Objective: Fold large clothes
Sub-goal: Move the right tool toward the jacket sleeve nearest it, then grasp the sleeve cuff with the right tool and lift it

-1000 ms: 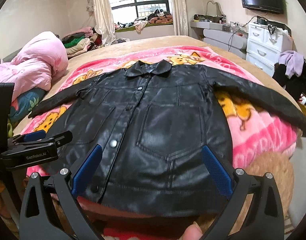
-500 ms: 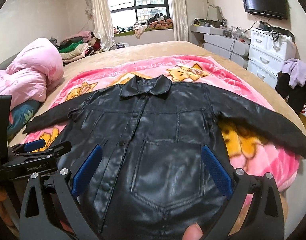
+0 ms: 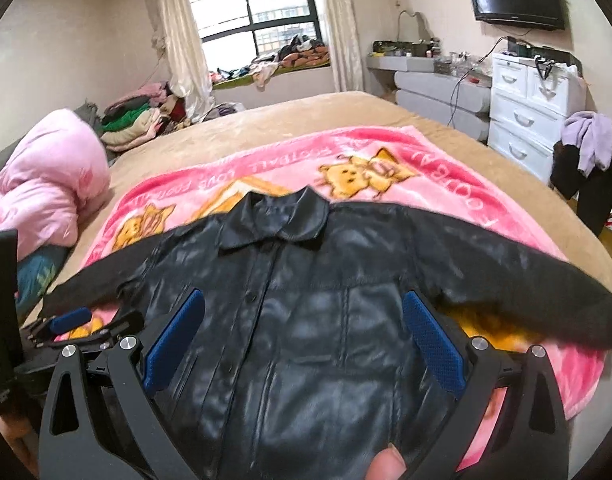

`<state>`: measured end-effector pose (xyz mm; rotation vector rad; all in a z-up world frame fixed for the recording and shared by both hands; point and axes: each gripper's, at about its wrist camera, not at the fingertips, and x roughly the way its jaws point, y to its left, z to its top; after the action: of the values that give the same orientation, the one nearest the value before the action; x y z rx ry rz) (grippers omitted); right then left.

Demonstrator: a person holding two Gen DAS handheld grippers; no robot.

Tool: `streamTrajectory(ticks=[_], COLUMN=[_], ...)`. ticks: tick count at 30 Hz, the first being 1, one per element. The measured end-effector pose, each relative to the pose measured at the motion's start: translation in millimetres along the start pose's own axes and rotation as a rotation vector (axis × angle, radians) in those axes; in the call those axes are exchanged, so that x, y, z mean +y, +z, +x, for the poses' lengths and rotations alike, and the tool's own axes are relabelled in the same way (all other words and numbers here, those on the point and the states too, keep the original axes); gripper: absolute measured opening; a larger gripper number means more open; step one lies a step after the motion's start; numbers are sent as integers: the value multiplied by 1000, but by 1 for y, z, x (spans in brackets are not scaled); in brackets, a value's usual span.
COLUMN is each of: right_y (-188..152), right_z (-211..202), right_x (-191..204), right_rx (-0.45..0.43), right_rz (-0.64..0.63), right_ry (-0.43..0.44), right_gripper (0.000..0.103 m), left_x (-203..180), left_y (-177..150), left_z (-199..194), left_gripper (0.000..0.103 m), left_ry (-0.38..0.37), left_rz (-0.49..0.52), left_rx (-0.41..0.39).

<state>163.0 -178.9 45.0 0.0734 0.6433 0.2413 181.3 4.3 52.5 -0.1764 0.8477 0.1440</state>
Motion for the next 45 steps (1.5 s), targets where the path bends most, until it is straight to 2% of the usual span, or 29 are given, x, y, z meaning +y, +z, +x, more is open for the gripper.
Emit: streamTrajectory(ticks=[7, 15, 20, 32, 36, 40, 43, 45], right_y=[17, 10, -4, -51, -66, -81, -91, -96], right_z=[23, 44, 47, 27, 12, 9, 0, -10], right_x=[-35, -90, -136, -245, -279, -315, -328, -327], right_rx=[8, 21, 16, -17, -62, -89, -127, -158], right_rz=[82, 193, 345, 741, 859, 983, 1061, 1080], right_ry=[-23, -125, -177, -313, -380, -387, -381, -415], right_gripper=[99, 99, 99, 99, 99, 99, 99, 99], left_x=[-24, -53, -74, -124, -139, -147, -149, -148], left_y=[20, 28, 29, 29, 31, 39, 44, 46], left_z=[24, 54, 73, 103, 107, 111, 113, 114], left_gripper=[95, 95, 95, 95, 95, 95, 95, 95], left_ry=[-20, -54, -93, -109, -112, -105, -109, -109], left_rz=[16, 50, 74, 142, 175, 195, 188, 185], left_rx=[28, 64, 92, 150, 170, 178, 180, 183])
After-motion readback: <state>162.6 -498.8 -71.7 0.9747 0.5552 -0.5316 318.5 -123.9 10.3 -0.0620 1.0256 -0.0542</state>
